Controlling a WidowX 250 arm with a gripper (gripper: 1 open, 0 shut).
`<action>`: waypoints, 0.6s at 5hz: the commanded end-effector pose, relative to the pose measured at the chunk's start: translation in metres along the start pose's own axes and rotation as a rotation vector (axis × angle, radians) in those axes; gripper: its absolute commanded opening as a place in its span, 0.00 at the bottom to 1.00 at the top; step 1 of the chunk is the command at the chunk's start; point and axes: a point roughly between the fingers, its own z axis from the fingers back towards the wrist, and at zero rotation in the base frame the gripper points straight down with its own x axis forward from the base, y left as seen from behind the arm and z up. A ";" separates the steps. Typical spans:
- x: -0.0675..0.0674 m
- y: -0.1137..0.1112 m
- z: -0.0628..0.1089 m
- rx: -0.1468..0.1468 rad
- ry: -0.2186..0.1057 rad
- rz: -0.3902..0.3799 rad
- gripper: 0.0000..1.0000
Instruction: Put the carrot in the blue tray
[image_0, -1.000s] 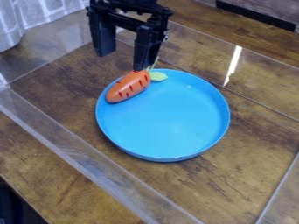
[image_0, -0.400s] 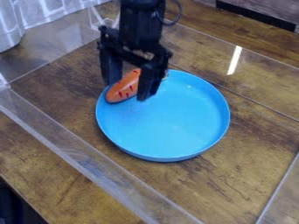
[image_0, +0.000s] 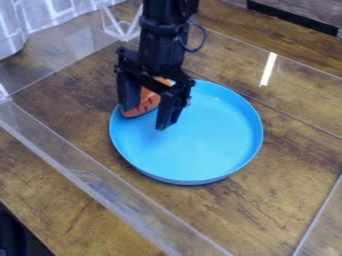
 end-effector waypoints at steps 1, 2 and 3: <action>0.013 0.011 0.014 0.002 -0.066 0.021 1.00; 0.017 0.013 0.011 0.002 -0.070 0.020 1.00; 0.022 0.016 0.008 0.004 -0.073 0.019 1.00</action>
